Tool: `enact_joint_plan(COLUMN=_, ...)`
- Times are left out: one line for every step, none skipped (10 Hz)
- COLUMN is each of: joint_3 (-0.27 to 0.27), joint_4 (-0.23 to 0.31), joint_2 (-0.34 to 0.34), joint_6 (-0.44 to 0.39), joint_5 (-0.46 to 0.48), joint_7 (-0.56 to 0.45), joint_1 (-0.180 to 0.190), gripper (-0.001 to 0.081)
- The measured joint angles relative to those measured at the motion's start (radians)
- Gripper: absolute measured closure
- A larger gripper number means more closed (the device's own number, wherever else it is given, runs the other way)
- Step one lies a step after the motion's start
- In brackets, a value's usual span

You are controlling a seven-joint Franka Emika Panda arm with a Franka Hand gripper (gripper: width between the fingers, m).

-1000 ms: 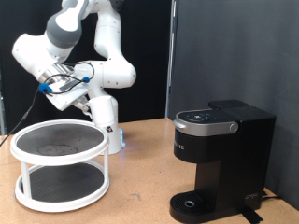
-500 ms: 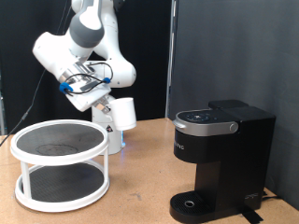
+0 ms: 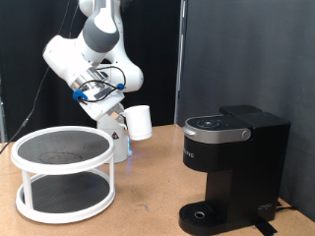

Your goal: Make a cup of coffee with the keurig machine

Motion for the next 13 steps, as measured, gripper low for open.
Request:
enact_joint_plan(joint_3=0.005, joint_4=-0.001, joint_2=0.008, joint_6=0.009, joint_5=0.0, joint_7=0.0, joint_1=0.0, gripper=0.0805)
enact_joint_plan(joint_3=0.018, joint_4=-0.003, joint_2=0.026, joint_6=0.032, joint_5=0.0, joint_7=0.0, joint_1=0.001, gripper=0.0805)
enact_joint_plan(joint_3=0.037, joint_4=-0.006, joint_2=0.048, joint_6=0.06, joint_5=0.011, joint_7=0.0, joint_1=0.005, gripper=0.0805)
enact_joint_plan(joint_3=0.056, joint_4=-0.009, joint_2=0.076, joint_6=0.097, joint_5=0.038, joint_7=-0.003, joint_1=0.017, gripper=0.0805)
enact_joint_plan(joint_3=0.076, joint_4=-0.011, joint_2=0.109, joint_6=0.137, joint_5=0.072, joint_7=-0.01, joint_1=0.036, gripper=0.0805)
enact_joint_plan(joint_3=0.097, joint_4=-0.01, joint_2=0.144, joint_6=0.181, joint_5=0.117, joint_7=-0.024, joint_1=0.058, gripper=0.0805)
enact_joint_plan(joint_3=0.117, joint_4=-0.008, joint_2=0.181, joint_6=0.222, joint_5=0.162, joint_7=-0.039, joint_1=0.082, gripper=0.0805)
enact_joint_plan(joint_3=0.137, joint_4=-0.005, joint_2=0.218, joint_6=0.256, joint_5=0.201, joint_7=-0.053, joint_1=0.103, gripper=0.0805)
enact_joint_plan(joint_3=0.156, joint_4=0.0, joint_2=0.255, joint_6=0.289, joint_5=0.242, joint_7=-0.072, joint_1=0.122, gripper=0.0805)
enact_joint_plan(joint_3=0.172, joint_4=0.004, joint_2=0.291, joint_6=0.321, joint_5=0.291, joint_7=-0.103, joint_1=0.141, gripper=0.0805)
enact_joint_plan(joint_3=0.187, joint_4=0.01, joint_2=0.327, joint_6=0.35, joint_5=0.348, joint_7=-0.14, joint_1=0.157, gripper=0.0805)
enact_joint_plan(joint_3=0.201, joint_4=0.018, joint_2=0.362, joint_6=0.374, joint_5=0.408, joint_7=-0.179, joint_1=0.171, gripper=0.0805)
enact_joint_plan(joint_3=0.214, joint_4=0.03, joint_2=0.395, joint_6=0.389, joint_5=0.467, joint_7=-0.216, joint_1=0.183, gripper=0.0805)
